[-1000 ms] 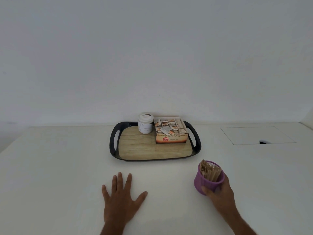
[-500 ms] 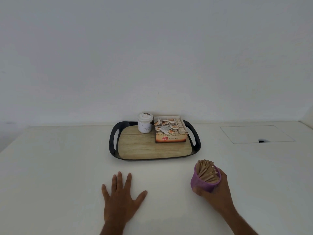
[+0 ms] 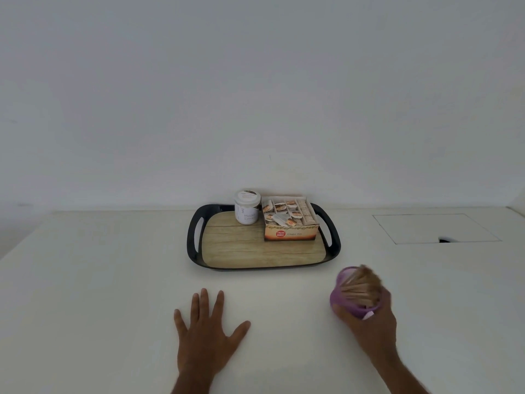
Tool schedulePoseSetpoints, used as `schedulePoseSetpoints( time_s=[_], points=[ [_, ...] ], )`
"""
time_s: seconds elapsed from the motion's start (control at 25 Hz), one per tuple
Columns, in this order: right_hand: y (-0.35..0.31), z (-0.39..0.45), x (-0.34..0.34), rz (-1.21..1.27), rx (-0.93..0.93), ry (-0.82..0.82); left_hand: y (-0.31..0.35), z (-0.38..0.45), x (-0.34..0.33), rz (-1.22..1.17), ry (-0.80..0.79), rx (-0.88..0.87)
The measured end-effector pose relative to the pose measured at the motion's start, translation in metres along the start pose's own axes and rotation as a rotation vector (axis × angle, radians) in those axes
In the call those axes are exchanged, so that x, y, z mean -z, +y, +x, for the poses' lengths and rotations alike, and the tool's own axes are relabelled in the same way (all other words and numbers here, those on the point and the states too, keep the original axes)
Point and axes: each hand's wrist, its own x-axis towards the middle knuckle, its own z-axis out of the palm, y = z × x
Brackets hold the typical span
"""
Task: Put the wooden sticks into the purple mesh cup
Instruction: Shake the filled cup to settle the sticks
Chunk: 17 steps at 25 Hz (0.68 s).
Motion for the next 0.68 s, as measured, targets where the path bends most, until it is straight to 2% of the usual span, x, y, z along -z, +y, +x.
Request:
schedulePoseSetpoints(
  time_s=[0.08,0.2,0.32,0.44,0.56,0.68],
  points=[
    [-0.002,-0.001,0.0,-0.054,0.059,-0.027,-0.001,0.001,-0.001,-0.001,-0.003,-0.001],
    [-0.013,0.0,-0.002,-0.005,-0.007,0.088,0.0,0.001,-0.003,0.01,-0.003,-0.008],
    [-0.013,-0.003,-0.003,-0.082,0.068,0.029,-0.002,0.002,-0.005,-0.009,0.042,-0.006],
    [-0.018,0.0,0.0,0.007,-0.017,0.125,-0.002,0.001,-0.004,0.005,0.001,-0.005],
    [-0.018,-0.002,0.0,-0.086,0.083,0.034,-0.001,0.002,0.0,0.007,-0.013,0.0],
    [-0.022,0.001,0.002,0.018,-0.026,0.159,-0.001,0.0,0.0,0.006,-0.008,-0.005]
  ],
)
